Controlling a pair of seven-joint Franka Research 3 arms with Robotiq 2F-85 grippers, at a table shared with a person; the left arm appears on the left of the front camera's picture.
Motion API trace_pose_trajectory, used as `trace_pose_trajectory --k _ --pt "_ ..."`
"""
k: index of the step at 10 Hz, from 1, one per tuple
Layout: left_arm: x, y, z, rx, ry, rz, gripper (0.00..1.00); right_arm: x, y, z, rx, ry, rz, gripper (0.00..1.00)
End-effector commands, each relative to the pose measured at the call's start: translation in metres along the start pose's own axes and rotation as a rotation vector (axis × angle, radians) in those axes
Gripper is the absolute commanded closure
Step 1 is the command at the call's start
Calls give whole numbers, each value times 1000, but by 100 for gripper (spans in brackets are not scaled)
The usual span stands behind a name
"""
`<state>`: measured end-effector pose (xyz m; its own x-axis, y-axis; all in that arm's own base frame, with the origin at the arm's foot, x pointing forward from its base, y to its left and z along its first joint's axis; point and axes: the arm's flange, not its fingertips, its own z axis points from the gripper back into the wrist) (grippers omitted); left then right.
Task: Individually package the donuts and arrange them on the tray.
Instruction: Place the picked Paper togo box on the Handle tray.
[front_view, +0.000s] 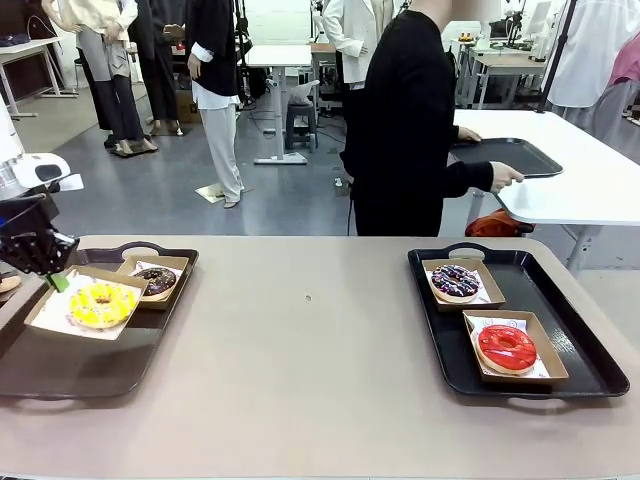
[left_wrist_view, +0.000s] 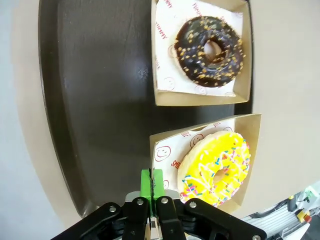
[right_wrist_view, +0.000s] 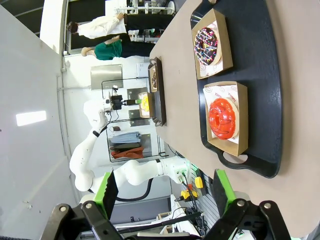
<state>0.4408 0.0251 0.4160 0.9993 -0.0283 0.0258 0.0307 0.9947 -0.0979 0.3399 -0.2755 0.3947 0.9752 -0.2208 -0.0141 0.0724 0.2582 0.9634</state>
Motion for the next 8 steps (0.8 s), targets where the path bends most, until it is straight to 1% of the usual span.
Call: trace_pose_trajectory --k 1,3,5,6,8 --pt "3 26 -9 -31 46 -31 99 -1 0 3 2 12 15 0" --pt "-5 43 -14 -70 63 -40 99 -1 0 3 2 12 15 0" --pt "-11 57 -19 -93 43 -23 99 -1 0 3 2 12 15 0" --pt "-12 60 -24 -96 18 -12 99 -1 0 3 2 12 15 0" --pt "-11 59 -35 -60 25 -25 99 -1 0 3 2 12 15 0"
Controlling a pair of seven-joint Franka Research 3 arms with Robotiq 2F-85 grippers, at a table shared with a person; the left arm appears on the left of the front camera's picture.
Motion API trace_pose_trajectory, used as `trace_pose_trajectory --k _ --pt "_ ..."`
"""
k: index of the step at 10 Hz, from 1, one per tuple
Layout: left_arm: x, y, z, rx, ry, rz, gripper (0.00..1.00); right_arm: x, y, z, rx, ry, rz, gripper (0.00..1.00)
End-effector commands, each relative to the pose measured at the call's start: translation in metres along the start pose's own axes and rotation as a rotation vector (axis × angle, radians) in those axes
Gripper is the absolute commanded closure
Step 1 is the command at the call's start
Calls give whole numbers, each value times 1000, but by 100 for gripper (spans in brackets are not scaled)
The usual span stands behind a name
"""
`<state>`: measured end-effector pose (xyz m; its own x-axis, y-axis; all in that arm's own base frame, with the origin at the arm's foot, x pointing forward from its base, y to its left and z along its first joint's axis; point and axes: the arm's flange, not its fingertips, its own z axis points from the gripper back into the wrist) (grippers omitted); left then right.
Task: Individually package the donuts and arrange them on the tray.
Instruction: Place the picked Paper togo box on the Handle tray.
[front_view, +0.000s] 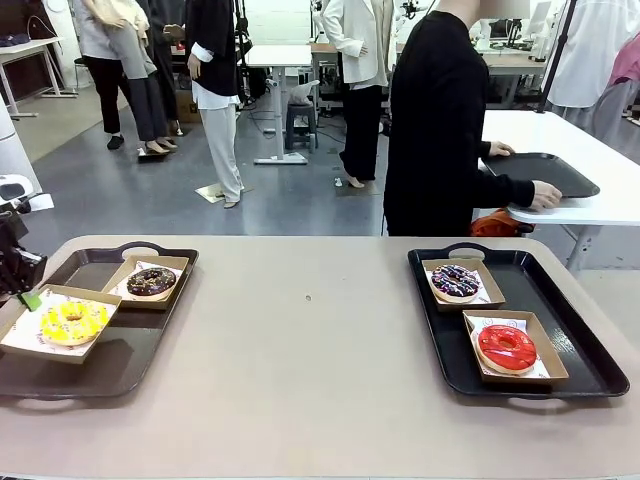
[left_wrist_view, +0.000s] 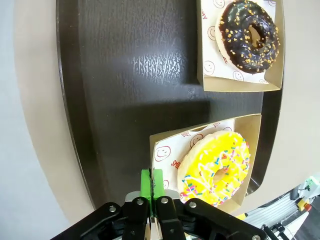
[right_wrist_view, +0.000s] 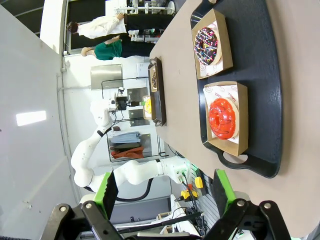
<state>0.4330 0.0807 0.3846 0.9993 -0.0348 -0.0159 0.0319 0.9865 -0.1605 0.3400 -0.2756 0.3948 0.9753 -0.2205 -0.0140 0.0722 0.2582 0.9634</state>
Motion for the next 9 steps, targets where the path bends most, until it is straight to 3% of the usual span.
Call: trace_pose_trajectory --k 1,5,6,7,8,9 --pt "2 -1 -16 24 -11 -27 99 -1 0 3 2 12 15 0" --pt "11 -4 -33 56 14 -25 99 -1 0 3 2 12 15 0" --pt "11 -4 -33 52 12 -33 40 -1 0 3 2 12 15 0" --pt "10 -5 -31 55 12 -37 40 -1 0 3 2 12 15 0" --pt "9 -5 -29 58 11 -39 0 -1 0 3 2 12 15 0" --pt "9 -6 -27 61 11 -40 37 -1 0 3 2 12 15 0"
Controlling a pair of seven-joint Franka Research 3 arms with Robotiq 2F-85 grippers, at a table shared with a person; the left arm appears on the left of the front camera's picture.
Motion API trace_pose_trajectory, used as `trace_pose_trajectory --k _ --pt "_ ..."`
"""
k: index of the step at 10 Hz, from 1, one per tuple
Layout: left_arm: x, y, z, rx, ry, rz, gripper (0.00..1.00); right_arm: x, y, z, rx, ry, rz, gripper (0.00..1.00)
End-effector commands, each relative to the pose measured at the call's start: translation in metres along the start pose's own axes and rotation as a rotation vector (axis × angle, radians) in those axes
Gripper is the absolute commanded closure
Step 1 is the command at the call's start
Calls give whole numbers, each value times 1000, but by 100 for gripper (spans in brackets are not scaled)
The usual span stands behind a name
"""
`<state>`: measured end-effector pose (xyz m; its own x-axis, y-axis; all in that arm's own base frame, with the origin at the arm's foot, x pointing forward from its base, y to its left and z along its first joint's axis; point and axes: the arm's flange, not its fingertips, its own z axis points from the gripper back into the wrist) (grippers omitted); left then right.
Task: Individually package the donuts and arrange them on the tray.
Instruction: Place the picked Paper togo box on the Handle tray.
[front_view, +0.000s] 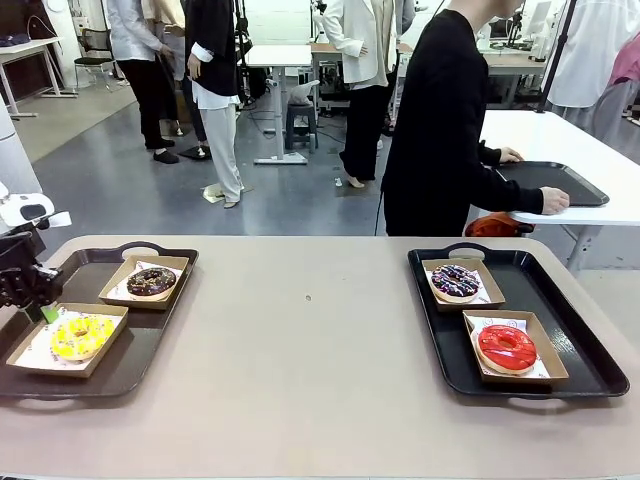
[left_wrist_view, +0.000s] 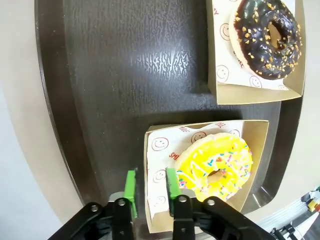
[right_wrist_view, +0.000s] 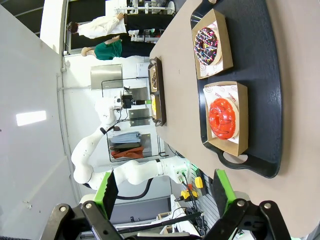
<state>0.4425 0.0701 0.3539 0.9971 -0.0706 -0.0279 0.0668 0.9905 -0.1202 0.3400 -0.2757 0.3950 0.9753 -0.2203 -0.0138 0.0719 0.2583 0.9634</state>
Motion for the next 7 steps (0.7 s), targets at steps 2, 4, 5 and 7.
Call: trace_pose_trajectory --k 2,4,5,7 --pt "-6 -3 15 19 -13 -24 0 -1 0 3 2 12 14 0" --pt "-10 -5 33 -22 -26 -46 38 -1 0 3 2 12 14 0" --pt "-11 -7 41 -46 -27 -55 29 -1 0 3 2 12 14 0" --pt "-7 -6 70 -172 -44 -73 19 -1 0 3 2 12 14 0"
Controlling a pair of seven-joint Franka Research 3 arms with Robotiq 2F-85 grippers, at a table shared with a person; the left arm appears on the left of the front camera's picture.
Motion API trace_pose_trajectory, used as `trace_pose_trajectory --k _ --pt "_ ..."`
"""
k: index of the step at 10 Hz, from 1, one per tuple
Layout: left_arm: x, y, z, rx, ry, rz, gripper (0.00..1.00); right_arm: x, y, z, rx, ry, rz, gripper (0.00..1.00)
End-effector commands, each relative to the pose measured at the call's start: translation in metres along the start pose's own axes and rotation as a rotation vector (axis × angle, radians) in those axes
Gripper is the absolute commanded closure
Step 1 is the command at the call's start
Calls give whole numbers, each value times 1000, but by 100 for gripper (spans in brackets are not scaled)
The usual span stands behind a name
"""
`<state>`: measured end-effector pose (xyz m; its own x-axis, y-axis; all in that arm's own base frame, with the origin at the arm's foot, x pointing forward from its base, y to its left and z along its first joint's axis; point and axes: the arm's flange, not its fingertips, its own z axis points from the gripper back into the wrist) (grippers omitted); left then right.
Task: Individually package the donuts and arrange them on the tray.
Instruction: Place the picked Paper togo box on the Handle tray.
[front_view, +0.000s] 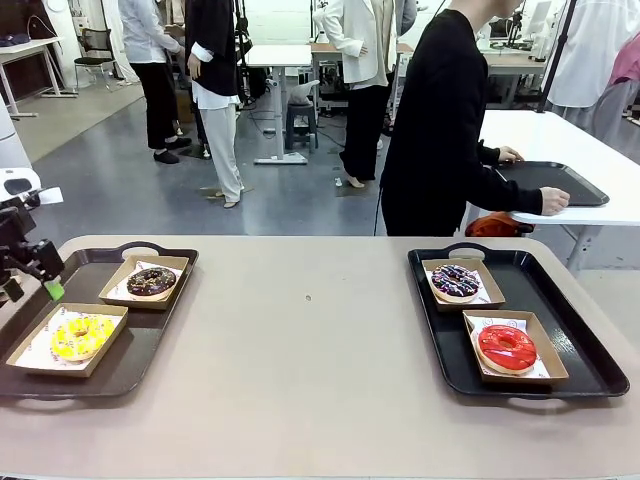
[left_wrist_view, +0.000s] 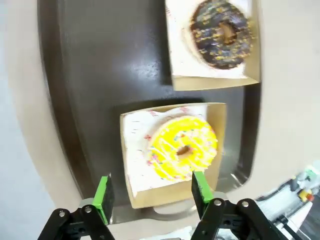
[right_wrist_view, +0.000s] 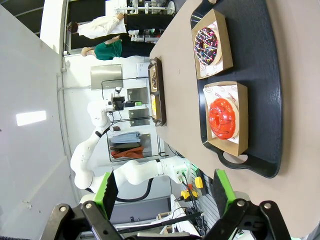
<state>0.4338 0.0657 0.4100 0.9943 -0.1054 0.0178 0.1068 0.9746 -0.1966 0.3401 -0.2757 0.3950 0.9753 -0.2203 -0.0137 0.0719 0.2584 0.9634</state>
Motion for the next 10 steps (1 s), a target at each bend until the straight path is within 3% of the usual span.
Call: trace_pose_trajectory --k 1,6,10 --pt "6 10 34 -212 -55 -24 19 -1 0 3 2 12 14 0" --pt "-2 60 84 -713 -228 -43 19 -1 0 3 2 12 14 0" --pt "-21 141 65 -924 -258 76 19 -1 0 3 2 12 14 0"
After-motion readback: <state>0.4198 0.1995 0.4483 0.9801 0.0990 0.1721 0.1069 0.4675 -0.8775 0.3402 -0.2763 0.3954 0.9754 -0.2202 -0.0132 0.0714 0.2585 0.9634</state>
